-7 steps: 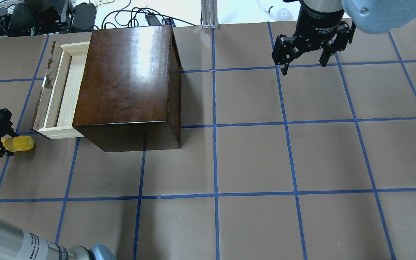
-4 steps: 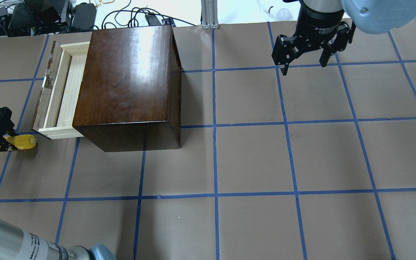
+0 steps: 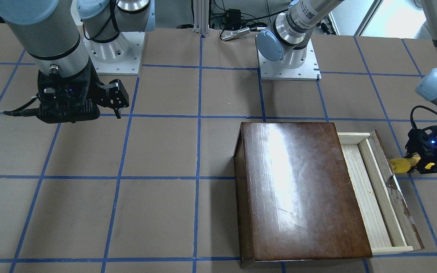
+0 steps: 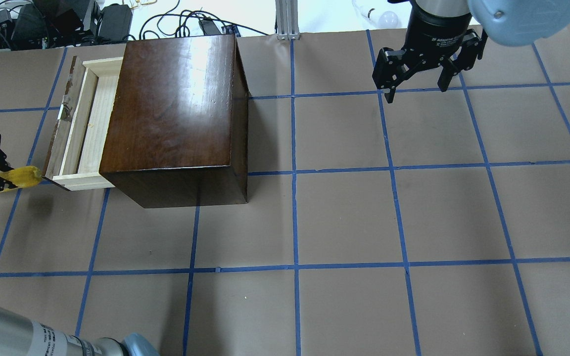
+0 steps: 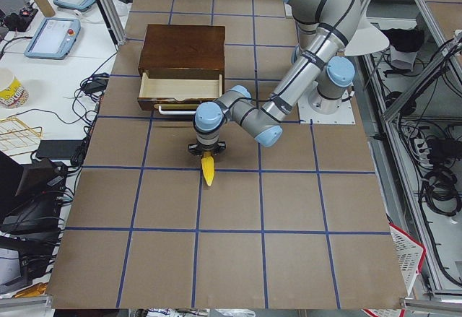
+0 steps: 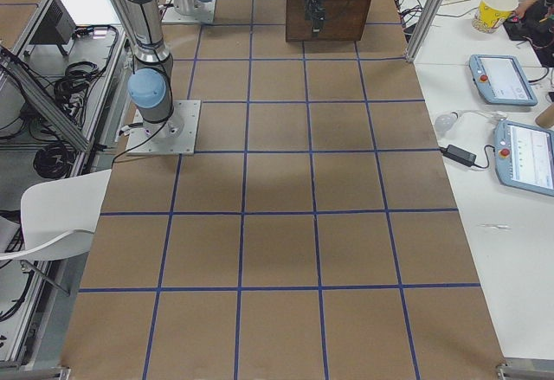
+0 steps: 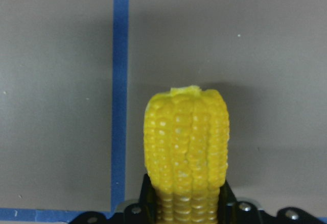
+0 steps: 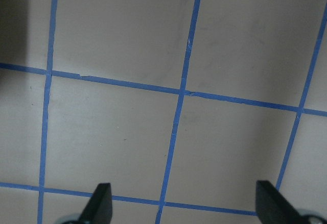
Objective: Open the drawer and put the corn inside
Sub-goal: 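Lift the corn and carry it over the open drawer with left gripper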
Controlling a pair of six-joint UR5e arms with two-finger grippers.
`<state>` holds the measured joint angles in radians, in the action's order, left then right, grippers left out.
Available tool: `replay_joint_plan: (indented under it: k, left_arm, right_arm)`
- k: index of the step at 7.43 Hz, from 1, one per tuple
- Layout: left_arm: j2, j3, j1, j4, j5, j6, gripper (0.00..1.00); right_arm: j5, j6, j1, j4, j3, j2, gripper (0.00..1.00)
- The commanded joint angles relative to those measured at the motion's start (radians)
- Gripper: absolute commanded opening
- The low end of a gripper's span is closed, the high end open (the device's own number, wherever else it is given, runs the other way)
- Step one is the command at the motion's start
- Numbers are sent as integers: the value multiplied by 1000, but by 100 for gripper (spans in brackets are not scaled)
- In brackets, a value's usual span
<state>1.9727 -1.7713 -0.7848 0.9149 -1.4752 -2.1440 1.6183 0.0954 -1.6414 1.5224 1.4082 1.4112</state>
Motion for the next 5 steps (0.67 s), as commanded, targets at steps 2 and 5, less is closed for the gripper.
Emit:
replay_joint_plan:
  k: [2, 5]
  left_arm:
    - [-75, 87, -13, 107, 59, 301, 0]
    - [-106, 170, -78, 202, 69, 681, 0]
  right_arm:
    - [0, 0, 0, 1, 0, 0, 100]
    - [0, 1, 0, 1, 0, 0, 100]
